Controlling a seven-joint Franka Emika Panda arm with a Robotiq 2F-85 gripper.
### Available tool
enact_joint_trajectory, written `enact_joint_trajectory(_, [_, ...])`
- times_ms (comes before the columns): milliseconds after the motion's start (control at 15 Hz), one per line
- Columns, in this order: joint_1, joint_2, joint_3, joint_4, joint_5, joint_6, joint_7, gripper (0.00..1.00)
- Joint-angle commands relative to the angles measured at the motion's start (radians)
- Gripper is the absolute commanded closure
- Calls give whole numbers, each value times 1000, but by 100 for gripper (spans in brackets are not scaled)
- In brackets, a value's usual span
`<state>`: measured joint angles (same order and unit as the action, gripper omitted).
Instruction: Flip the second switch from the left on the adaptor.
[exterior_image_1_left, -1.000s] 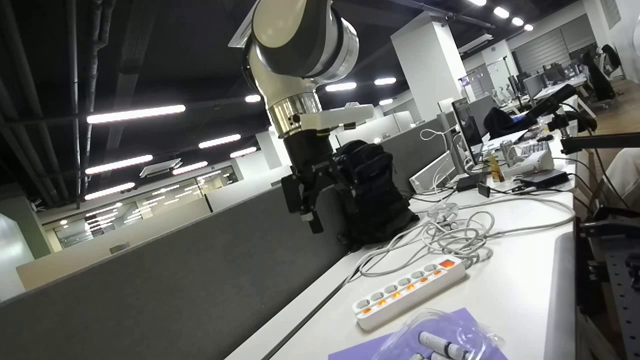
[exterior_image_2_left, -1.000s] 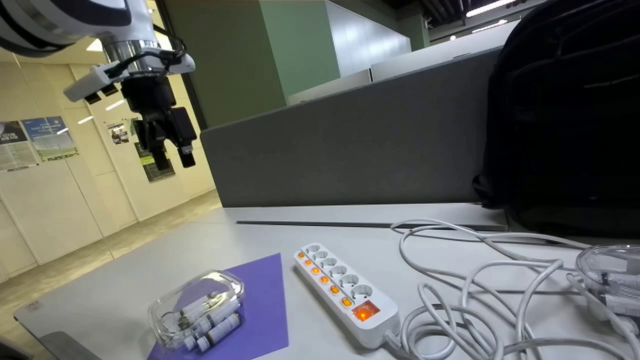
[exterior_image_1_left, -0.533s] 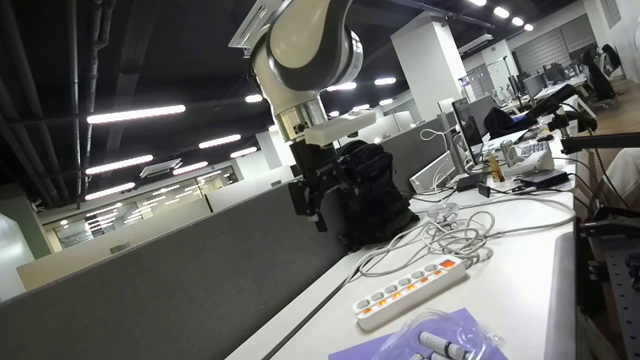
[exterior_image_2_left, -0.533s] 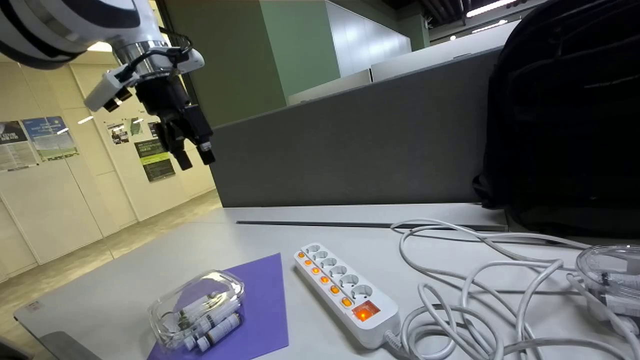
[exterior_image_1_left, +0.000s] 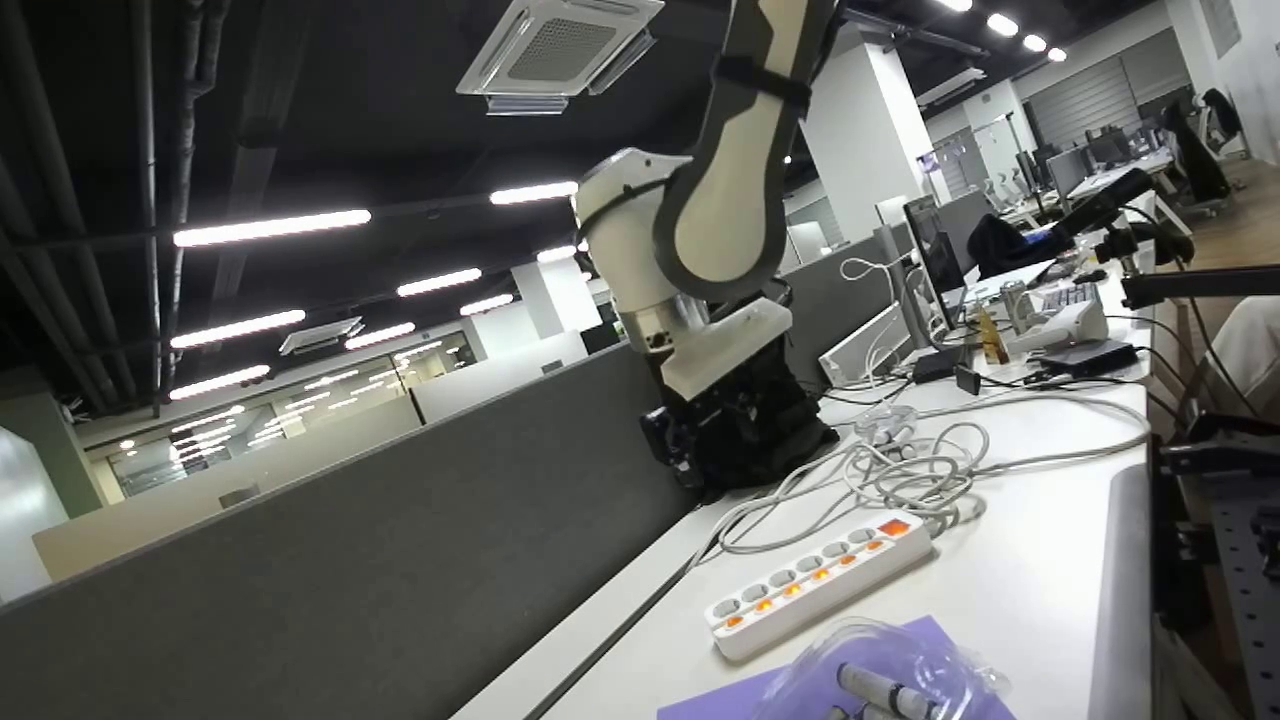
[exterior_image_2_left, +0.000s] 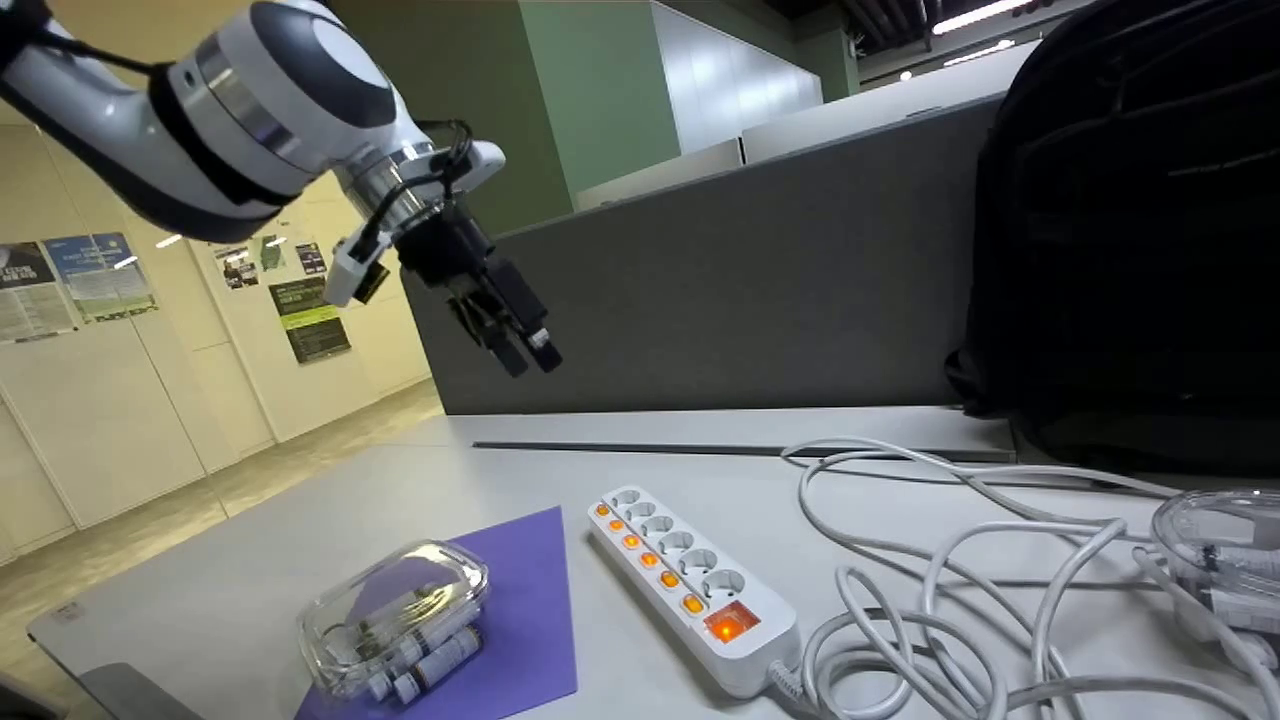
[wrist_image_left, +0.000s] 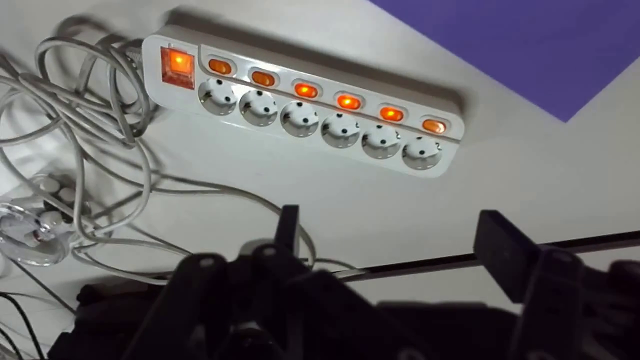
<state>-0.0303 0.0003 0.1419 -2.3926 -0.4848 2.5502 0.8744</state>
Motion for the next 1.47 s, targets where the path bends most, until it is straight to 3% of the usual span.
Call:
enact_joint_trajectory(0, [27,101,-64,42,-72,62,139,40])
enact_joint_trajectory(333, [70,229,-137,91,6,157,100,76])
enact_joint_trajectory(600, [84,315,-152,121,176,249,-15,99])
enact_joint_trajectory(800, [79,356,-131,134,344,285,-149,100])
enact_joint_trajectory(867, [125,329,-182,103,320,279,-129,99])
enact_joint_trajectory(1067, [126,353,-177,117,375,288,-175,99])
enact_joint_trajectory(1400, [184,357,-238,111,366,233,-146,100])
